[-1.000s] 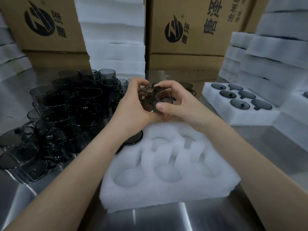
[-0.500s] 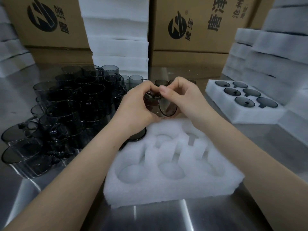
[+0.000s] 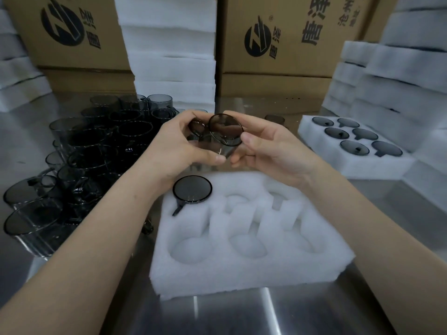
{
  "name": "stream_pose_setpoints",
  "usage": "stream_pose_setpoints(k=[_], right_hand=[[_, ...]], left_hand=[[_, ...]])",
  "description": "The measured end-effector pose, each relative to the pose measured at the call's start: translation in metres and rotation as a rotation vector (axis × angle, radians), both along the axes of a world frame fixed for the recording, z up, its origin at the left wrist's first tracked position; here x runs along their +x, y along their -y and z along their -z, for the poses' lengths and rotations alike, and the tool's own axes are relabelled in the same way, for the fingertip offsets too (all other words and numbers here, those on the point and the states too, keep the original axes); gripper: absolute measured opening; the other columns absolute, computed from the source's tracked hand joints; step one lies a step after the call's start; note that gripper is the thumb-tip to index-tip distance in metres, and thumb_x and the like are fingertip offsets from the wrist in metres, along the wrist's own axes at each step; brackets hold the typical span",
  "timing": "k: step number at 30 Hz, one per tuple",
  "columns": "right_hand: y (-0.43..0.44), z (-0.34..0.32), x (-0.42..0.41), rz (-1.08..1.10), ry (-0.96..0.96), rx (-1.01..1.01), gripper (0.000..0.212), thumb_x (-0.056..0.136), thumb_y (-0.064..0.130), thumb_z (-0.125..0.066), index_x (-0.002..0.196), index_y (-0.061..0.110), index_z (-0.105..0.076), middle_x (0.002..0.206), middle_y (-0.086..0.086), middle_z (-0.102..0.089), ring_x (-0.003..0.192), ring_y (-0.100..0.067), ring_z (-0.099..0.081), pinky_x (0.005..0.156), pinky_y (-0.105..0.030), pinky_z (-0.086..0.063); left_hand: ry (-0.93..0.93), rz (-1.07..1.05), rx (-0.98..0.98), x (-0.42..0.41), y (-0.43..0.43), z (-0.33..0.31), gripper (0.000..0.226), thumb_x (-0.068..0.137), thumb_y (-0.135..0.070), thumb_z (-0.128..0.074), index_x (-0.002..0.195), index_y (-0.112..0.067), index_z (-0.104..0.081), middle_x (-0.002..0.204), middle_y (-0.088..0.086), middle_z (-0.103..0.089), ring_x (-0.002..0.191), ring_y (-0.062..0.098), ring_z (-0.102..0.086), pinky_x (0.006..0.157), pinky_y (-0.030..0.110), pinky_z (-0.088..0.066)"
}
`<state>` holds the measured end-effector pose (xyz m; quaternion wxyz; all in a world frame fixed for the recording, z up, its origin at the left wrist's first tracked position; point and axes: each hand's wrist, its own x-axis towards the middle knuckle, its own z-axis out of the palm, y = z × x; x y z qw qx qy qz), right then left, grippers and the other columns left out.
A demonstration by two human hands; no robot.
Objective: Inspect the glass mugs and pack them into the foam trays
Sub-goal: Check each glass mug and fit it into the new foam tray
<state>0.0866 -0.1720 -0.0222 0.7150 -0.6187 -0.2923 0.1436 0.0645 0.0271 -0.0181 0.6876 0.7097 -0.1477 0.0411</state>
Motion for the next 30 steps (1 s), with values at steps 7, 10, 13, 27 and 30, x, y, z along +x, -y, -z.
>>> stream_pose_setpoints(k=[7,10,13,27,30], right_hand=[[-0.007,0.003,0.001,0.221,0.136,-0.145,0.048,0.072,0.012,-0.077,0.117,0.021,-0.062,0.110,-0.008,-0.066,0.070,-0.027,-0.063,0.067,-0.036,-0.054],[-0.013,0.004,-0.001,0.329,0.226,-0.256,0.049,0.063,0.030,-0.084,0.105,0.024,-0.059,0.108,-0.007,-0.065,0.061,-0.018,-0.063,0.056,-0.033,-0.052],[-0.020,0.004,-0.003,0.408,0.274,-0.323,0.051,0.057,0.048,-0.082,0.091,0.024,-0.052,0.095,0.004,-0.062,0.063,-0.008,-0.061,0.049,-0.026,-0.049],[-0.014,-0.002,-0.003,0.352,0.047,-0.184,0.019,0.104,0.016,-0.045,0.101,0.011,-0.064,0.064,0.001,-0.068,0.045,-0.018,-0.060,0.044,-0.024,-0.047],[-0.006,-0.001,-0.001,0.199,-0.018,-0.127,0.031,0.103,0.008,-0.043,0.130,0.007,-0.057,0.086,-0.012,-0.067,0.059,-0.017,-0.063,0.059,-0.026,-0.052]], left_hand=[[0.000,-0.014,0.045,-0.004,0.001,0.004,0.065,0.049,0.015,-0.084,0.101,-0.018,-0.064,0.112,0.021,-0.063,0.081,0.024,-0.072,0.085,0.053,-0.054],[0.034,-0.018,0.081,-0.001,0.001,0.009,0.058,0.051,0.015,-0.084,0.095,-0.019,-0.066,0.096,0.005,-0.070,0.076,0.015,-0.072,0.071,0.026,-0.058],[0.061,-0.028,0.128,-0.001,0.003,0.010,0.059,0.048,0.014,-0.086,0.087,-0.025,-0.068,0.083,-0.007,-0.071,0.074,0.012,-0.071,0.067,0.020,-0.055],[0.066,-0.100,0.166,-0.003,0.004,0.009,0.056,0.049,0.003,-0.090,0.088,-0.030,-0.068,0.094,0.005,-0.069,0.082,0.014,-0.065,0.082,0.030,-0.055],[0.022,-0.109,0.093,-0.003,0.002,0.009,0.055,0.053,0.004,-0.088,0.097,-0.023,-0.068,0.095,0.005,-0.065,0.087,0.021,-0.067,0.079,0.029,-0.059]])
